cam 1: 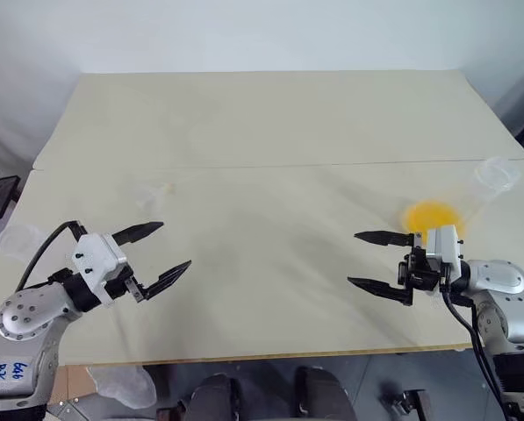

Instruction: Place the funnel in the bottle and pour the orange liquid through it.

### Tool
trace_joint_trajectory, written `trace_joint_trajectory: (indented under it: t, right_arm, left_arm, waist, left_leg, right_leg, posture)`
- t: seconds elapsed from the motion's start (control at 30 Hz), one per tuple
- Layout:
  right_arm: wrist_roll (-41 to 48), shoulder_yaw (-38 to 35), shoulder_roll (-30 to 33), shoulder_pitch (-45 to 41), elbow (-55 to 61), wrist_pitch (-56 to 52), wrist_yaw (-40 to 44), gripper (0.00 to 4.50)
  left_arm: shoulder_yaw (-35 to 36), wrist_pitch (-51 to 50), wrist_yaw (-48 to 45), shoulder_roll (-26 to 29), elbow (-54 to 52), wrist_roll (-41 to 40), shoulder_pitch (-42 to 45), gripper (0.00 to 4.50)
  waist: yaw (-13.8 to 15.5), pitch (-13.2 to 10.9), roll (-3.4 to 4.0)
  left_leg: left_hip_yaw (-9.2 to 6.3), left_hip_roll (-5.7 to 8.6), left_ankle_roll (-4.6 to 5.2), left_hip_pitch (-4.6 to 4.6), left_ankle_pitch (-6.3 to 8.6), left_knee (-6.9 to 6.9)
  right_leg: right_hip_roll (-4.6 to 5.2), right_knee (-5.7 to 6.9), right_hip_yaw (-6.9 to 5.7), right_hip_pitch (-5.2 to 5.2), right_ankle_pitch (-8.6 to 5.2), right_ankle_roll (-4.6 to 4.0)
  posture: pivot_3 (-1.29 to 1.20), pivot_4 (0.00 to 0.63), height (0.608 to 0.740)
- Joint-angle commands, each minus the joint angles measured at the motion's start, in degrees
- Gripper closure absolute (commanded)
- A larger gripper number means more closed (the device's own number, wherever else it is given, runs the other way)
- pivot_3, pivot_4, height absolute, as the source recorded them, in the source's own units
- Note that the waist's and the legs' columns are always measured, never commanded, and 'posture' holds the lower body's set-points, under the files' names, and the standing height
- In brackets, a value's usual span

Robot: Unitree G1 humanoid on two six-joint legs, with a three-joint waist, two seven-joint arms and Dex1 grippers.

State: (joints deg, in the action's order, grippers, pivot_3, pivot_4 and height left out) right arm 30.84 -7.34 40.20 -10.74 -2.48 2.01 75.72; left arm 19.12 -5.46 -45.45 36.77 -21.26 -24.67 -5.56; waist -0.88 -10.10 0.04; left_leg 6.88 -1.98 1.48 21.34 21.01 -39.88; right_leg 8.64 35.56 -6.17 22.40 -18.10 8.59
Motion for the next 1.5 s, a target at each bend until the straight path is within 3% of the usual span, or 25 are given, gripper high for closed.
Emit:
trace_joint_trajectory:
  t: [0.03, 0.13, 0.3, 0.47, 0.6, 0.83, 0.97, 1.3, 1.5]
  right_arm:
    - [0.5, -1.0, 0.1, -0.1, 1.0, 0.5, 0.5, 0.02]
    - [0.8, -0.2, -0.7, -1.0, 1.7, -0.2, 0.2, 0.02]
    - [2.5, 2.5, -5.4, -5.1, 5.4, -3.9, -2.9, 0.02]
    - [3.6, 7.1, -10.9, -9.2, 8.7, -7.2, -4.0, 0.02]
    - [3.7, 11.1, -16.0, -13.3, 8.9, -8.2, -3.9, 0.02]
    - [1.7, 14.2, -19.0, -16.5, 6.1, -6.5, -1.2, 0.02]
    - [1.1, 14.1, -19.0, -16.7, 4.8, -5.9, -0.5, 0.02]
    - [0.7, 13.8, -18.9, -16.2, 5.2, -6.0, -1.0, 0.02]
    - [0.7, 13.9, -19.5, -15.1, 6.9, -6.3, -2.5, 0.02]
  left_arm:
    - [1.0, 0.6, 2.8, -0.6, -3.0, 0.9, -0.1, 0.0]
    - [2.1, -0.2, 4.4, -1.5, -4.1, 0.0, -2.0, 0.0]
    - [6.8, 1.5, 8.8, -8.1, -6.2, -1.6, -10.6, 0.0]
    - [12.2, 4.8, 16.7, -18.6, -8.2, -1.4, -19.3, 0.0]
    - [16.8, 12.3, 23.5, -30.2, -5.2, 0.6, -26.7, 0.0]
    - [18.6, 16.4, 28.6, -36.8, -3.5, -1.3, -29.5, 0.0]
    - [18.6, 15.0, 30.5, -35.5, -5.0, -3.4, -27.9, 0.0]
    - [19.8, 0.0, 38.3, -20.5, -7.4, -7.1, -16.9, 0.0]
    - [19.2, -8.1, 40.2, -15.0, -6.2, -7.8, -11.0, 0.0]
  waist:
    - [0.2, 0.0, 0.0]
    - [0.7, 0.0, 0.0]
    - [0.1, 0.0, 0.0]
    - [0.5, 0.0, -0.02]
    - [0.6, 0.0, -0.09]
    - [0.8, 0.1, -0.28]
    - [0.6, 0.1, -0.28]
    - [0.5, 0.1, -0.28]
    - [0.5, 0.1, -0.28]
  left_leg:
    - [0.0, 0.0, 0.0, 0.0, 0.0, -0.01]
    - [0.01, 0.0, 0.0, 0.0, 0.0, -0.04]
    - [0.03, -0.29, -0.02, -0.03, 0.01, -0.02]
    - [0.02, -0.37, -0.02, -0.02, 0.05, -0.07]
    - [0.05, -0.37, 0.03, -0.02, 0.15, -0.11]
    - [-0.01, -0.4, 0.07, 0.01, 0.21, -0.19]
    - [0.01, -0.47, 0.04, 0.01, 0.24, -0.18]
    - [0.03, -0.5, 0.03, -0.01, 0.24, -0.18]
    - [0.04, -0.49, 0.02, 0.0, 0.24, -0.18]
  right_leg:
    - [0.0, 0.0, 0.0, 0.0, 0.0, 0.0]
    - [0.0, 0.0, 0.01, -0.02, 0.0, 0.0]
    - [-0.04, 0.0, 0.01, 0.0, 0.0, 0.0]
    - [-0.03, 0.01, 0.0, -0.01, 0.0, -0.02]
    - [0.0, -0.04, 0.01, -0.02, 0.02, -0.04]
    - [0.0, -0.05, -0.06, -0.04, 0.02, -0.09]
    - [-0.03, -0.04, -0.07, -0.01, 0.02, -0.1]
    - [-0.06, 0.04, -0.11, 0.01, 0.03, -0.16]
    - [-0.09, 0.08, -0.15, 0.02, 0.03, -0.16]
  posture:
    - [0.0, 0.15, 0.74]
    - [0.0, 0.15, 0.74]
    - [0.0, 0.15, 0.74]
    - [0.0, 0.15, 0.74]
    - [0.0, 0.15, 0.74]
    - [0.0, 0.15, 0.74]
    - [0.0, 0.15, 0.74]
    - [0.0, 0.15, 0.74]
    - [0.0, 0.15, 0.74]
